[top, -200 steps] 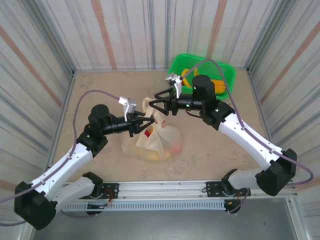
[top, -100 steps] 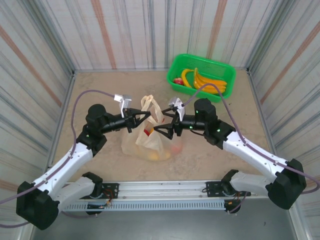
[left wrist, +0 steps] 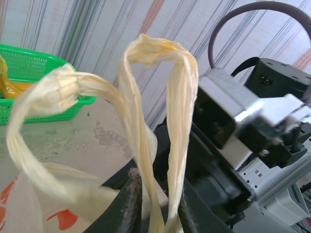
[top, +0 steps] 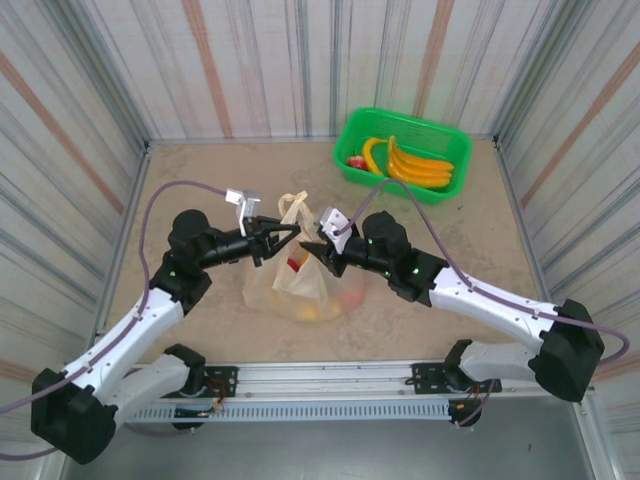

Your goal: Place the fake fruits into the plastic bag and tie a complex knot

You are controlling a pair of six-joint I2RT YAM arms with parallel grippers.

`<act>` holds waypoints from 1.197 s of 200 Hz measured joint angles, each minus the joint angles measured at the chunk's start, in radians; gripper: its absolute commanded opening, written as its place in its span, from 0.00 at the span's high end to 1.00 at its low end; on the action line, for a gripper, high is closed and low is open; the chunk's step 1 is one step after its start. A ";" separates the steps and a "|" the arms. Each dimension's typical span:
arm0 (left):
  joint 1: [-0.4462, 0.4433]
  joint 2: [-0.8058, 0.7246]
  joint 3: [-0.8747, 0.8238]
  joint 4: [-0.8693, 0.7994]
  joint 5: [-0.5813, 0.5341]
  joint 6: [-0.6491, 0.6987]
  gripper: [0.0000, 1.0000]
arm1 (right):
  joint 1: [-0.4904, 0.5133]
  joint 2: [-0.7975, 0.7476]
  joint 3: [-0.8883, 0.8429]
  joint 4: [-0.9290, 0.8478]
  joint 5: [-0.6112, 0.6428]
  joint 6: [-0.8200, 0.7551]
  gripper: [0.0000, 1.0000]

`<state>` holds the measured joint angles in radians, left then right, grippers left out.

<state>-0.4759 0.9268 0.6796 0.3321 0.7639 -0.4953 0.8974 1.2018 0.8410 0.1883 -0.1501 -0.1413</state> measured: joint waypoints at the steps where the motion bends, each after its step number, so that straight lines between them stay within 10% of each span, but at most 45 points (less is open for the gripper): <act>1: 0.000 -0.001 0.000 -0.001 0.000 0.000 0.73 | 0.000 0.001 0.000 0.000 0.003 0.000 0.98; 139: 0.078 0.008 0.001 -0.097 -0.051 -0.071 0.64 | -0.040 -0.093 -0.244 0.409 0.044 0.082 1.00; 239: 0.082 -0.105 0.023 -0.264 0.000 -0.013 0.22 | -0.005 -0.083 -0.181 0.320 -0.057 -0.063 1.00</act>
<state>-0.3935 0.8223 0.7025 0.0685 0.7639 -0.5083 0.8928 1.1187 0.6601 0.5079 -0.2070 -0.2047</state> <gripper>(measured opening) 0.767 0.045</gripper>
